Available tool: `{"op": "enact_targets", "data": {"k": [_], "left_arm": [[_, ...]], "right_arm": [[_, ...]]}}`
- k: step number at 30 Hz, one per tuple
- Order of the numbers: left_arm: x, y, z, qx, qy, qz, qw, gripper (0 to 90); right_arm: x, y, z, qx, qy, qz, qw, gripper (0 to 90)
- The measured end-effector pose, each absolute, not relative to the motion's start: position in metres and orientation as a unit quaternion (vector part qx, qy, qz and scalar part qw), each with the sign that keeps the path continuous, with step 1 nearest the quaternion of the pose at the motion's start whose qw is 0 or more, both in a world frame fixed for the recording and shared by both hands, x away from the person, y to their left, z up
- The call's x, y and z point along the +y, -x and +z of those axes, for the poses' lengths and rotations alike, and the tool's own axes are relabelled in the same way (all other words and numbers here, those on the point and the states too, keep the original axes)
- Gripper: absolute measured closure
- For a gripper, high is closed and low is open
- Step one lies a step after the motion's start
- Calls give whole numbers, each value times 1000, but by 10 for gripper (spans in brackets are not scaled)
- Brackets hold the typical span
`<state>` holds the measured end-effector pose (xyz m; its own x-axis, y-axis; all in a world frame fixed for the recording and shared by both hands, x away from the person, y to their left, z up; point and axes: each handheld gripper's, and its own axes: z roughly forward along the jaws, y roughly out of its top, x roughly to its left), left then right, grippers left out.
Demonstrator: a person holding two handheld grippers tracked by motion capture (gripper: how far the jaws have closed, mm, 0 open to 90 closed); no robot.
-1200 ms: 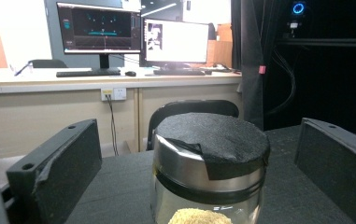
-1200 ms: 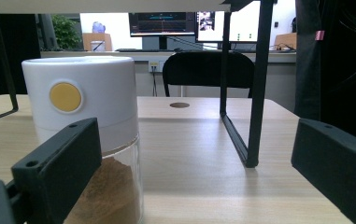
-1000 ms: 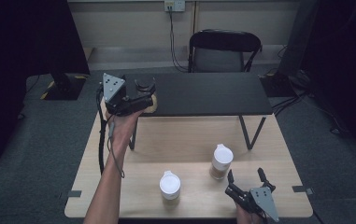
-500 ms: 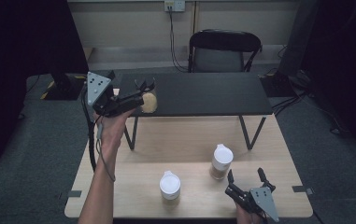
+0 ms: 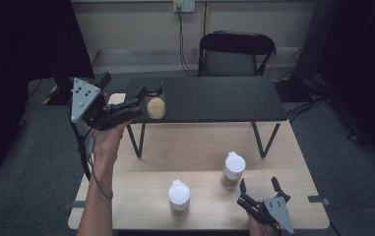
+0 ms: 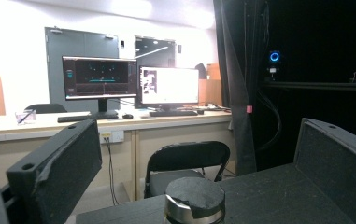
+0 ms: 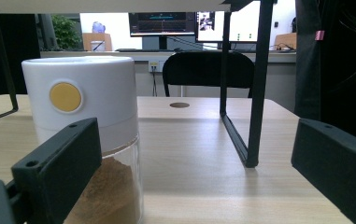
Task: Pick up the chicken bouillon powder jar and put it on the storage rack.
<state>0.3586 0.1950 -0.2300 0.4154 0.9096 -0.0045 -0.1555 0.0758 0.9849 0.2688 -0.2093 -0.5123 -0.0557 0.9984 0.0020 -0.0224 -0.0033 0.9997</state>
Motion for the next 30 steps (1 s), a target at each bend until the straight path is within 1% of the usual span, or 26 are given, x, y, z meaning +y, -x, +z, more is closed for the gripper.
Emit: {"op": "enact_targets", "data": {"k": [3,8,11,15,21,24,30], "left_arm": [[199,-356,-230,352,-548,405,642,0],[203,-347,-234,351,-539,417,642,0],[203,-345,-237,350,-543,407,646,0],[202,-340,-242,346,-547,411,642,0],[203,-331,-253,345,-546,416,639,0],[203,-329,-261,347,-554,418,631,0],[204,-323,-276,348,-551,414,635,0]], "right_arm": [[-209,-269,-512,507,-481,520,491,6],[-209,-269,-512,507,-481,520,491,6],[-209,-269,-512,507,-481,520,491,6],[-209,-269,-512,507,-481,520,491,6],[-209,-269,-512,507,-481,520,491,6],[-209,-269,-512,507,-481,520,491,6],[-209,-269,-512,507,-481,520,491,6]]}}
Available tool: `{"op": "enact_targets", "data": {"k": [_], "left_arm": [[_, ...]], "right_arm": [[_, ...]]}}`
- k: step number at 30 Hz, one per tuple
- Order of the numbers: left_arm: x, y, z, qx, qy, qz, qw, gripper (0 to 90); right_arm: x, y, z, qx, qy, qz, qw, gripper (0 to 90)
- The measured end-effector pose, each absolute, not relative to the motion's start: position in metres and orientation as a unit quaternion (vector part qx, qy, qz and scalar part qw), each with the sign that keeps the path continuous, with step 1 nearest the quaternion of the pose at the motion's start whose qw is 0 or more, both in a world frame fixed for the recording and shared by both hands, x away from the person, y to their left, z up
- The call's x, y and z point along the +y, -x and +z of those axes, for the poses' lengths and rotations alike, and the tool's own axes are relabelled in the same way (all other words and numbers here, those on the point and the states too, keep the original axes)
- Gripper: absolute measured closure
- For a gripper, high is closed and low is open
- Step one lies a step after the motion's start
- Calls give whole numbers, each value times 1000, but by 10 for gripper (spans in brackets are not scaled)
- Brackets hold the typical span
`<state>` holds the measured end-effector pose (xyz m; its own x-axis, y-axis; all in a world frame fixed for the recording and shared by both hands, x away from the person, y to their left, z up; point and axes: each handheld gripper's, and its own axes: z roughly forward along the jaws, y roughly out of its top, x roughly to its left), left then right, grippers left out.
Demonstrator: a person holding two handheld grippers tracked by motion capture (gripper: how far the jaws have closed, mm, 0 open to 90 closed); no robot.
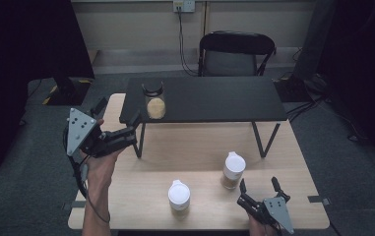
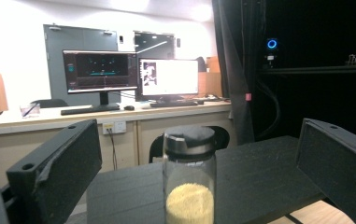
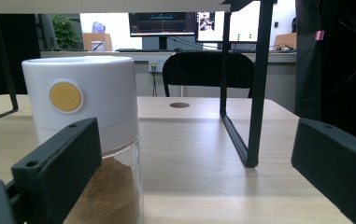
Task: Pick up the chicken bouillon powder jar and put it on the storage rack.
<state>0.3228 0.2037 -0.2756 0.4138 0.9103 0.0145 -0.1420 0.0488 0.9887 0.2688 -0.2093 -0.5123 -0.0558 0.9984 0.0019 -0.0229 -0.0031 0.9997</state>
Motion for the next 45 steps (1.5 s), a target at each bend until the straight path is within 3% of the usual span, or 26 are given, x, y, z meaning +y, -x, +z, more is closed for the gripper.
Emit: {"op": "enact_targets", "data": {"k": [45], "left_arm": [[212,-298,-385,398,-552,401,614,0]], "right_arm": [[-209,-269,-512,508,-480,520,490,6]]}}
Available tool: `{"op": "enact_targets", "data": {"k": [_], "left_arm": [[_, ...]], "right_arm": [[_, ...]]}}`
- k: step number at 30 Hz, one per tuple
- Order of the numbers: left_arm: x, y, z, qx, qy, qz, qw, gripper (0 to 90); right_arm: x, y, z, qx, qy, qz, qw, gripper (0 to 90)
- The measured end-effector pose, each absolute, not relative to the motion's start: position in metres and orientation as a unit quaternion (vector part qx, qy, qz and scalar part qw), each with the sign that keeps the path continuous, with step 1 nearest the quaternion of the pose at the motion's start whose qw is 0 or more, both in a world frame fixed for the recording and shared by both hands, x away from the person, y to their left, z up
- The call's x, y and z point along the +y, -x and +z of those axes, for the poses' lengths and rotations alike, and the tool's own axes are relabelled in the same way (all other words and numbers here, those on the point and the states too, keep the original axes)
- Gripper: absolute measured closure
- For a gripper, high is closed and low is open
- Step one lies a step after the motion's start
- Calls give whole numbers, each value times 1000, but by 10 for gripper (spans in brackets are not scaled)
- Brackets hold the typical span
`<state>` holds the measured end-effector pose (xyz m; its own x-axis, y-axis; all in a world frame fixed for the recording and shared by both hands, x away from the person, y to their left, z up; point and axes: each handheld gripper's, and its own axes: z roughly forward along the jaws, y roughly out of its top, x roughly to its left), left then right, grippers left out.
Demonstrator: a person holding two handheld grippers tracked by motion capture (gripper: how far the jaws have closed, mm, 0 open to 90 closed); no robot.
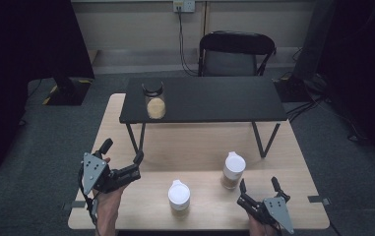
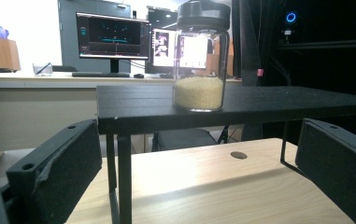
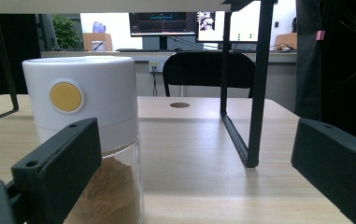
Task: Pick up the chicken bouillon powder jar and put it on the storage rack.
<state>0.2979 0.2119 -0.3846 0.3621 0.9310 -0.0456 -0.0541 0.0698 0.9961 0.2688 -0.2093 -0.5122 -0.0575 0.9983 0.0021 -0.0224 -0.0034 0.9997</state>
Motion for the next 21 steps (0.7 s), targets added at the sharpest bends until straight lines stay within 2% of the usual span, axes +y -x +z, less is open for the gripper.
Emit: {"op": "enact_targets", "data": {"k": [21], "left_arm": [[214,-283,-434,418,-543,416,598,1]], "right_arm": [[-209,-269,-512,508,-480,521,490,6]]}}
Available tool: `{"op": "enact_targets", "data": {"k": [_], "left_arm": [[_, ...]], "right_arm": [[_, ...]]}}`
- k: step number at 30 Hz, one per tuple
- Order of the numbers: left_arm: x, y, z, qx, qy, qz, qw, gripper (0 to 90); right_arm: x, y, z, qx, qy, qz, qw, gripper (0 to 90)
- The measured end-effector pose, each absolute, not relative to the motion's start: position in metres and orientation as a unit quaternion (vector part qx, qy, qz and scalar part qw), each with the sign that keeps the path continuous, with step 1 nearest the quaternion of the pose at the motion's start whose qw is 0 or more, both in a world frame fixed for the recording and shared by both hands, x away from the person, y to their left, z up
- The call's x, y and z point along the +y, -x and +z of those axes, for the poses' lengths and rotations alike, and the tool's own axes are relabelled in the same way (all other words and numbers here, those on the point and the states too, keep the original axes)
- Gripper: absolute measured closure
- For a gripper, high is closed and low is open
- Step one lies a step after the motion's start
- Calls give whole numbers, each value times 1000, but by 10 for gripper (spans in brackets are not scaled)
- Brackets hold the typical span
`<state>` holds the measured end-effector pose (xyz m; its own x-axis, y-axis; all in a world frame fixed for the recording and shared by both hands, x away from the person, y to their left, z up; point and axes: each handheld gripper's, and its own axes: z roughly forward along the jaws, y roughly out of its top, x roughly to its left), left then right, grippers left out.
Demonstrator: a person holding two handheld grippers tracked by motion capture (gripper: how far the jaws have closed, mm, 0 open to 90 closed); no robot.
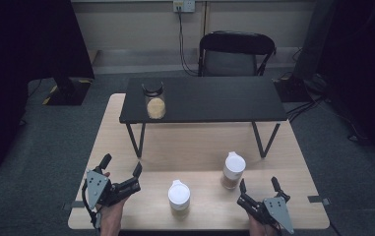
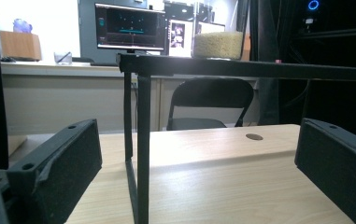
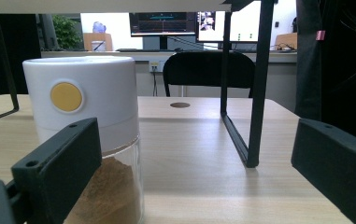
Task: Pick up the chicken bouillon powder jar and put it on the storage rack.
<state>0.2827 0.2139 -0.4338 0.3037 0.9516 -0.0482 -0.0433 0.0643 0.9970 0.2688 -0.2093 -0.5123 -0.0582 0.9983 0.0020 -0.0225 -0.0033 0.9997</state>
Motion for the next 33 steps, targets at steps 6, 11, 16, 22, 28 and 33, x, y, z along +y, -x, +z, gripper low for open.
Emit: {"op": "enact_targets", "data": {"k": [6,11,16,22,28,33], "left_arm": [[213,-280,-445,423,-538,418,597,1],[214,-279,-455,425,-537,413,601,0],[212,-276,-464,415,-536,421,603,0],[214,-273,-480,422,-529,419,605,0],[211,-276,-496,425,-542,427,586,0],[211,-279,-506,433,-540,431,579,0]], "right_arm": [[-209,-269,-512,508,-480,521,490,6],[-209,-269,-512,508,-480,520,490,6],[-209,-269,-512,508,-480,520,490,6],[-209,-269,-512,508,-480,521,490,6],[-209,-269,-512,508,-480,521,490,6],[-209,-269,-512,508,-480,521,490,6]]}}
